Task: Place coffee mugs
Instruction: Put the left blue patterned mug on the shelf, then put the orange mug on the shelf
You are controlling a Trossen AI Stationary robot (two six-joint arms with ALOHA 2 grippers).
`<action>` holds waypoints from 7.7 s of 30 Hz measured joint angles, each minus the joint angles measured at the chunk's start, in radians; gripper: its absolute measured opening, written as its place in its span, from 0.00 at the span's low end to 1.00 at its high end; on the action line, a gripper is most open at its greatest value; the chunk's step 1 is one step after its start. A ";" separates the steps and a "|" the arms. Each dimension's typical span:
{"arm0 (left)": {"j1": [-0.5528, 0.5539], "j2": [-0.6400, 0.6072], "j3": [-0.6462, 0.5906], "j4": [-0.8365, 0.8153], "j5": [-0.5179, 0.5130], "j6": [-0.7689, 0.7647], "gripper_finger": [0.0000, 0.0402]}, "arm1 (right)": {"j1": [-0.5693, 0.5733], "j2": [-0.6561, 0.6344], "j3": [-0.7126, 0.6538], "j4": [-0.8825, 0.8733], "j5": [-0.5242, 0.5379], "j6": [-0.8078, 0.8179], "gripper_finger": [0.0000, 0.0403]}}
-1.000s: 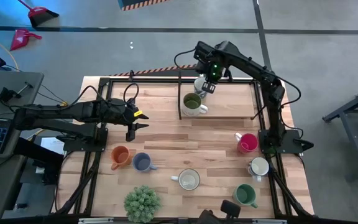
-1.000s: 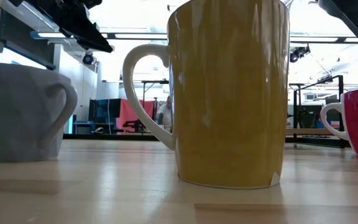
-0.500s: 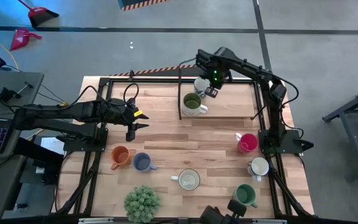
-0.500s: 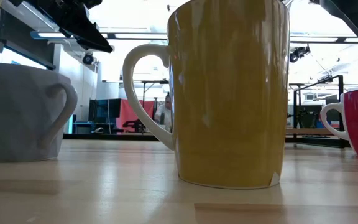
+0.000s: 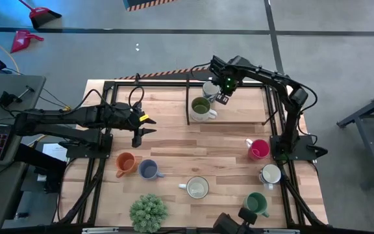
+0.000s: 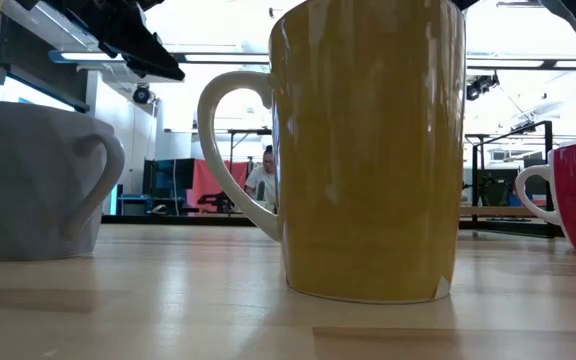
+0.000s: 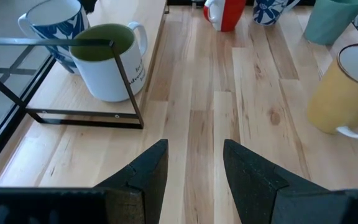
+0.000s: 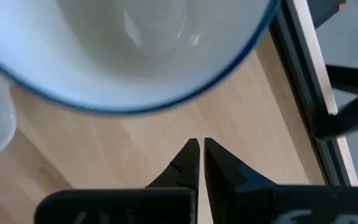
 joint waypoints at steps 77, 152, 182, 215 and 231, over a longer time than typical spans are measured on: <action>0.000 0.000 0.000 0.005 0.000 0.018 0.36 | 0.036 0.000 0.000 0.255 -0.056 -0.064 0.00; 0.000 0.000 0.000 0.005 -0.016 0.062 0.36 | 0.138 -0.552 -0.060 0.226 -0.306 -0.006 0.00; 0.001 0.000 0.000 -0.033 -0.004 0.087 0.36 | 0.636 -1.282 -1.198 1.189 -0.284 0.166 0.00; -0.341 0.089 0.224 -0.670 -0.114 -0.425 0.36 | 0.635 -1.282 -1.197 1.105 -0.142 0.278 0.00; -0.511 0.261 0.102 -0.745 -0.099 -0.710 0.36 | 0.636 -1.282 -1.197 1.106 -0.165 0.305 0.00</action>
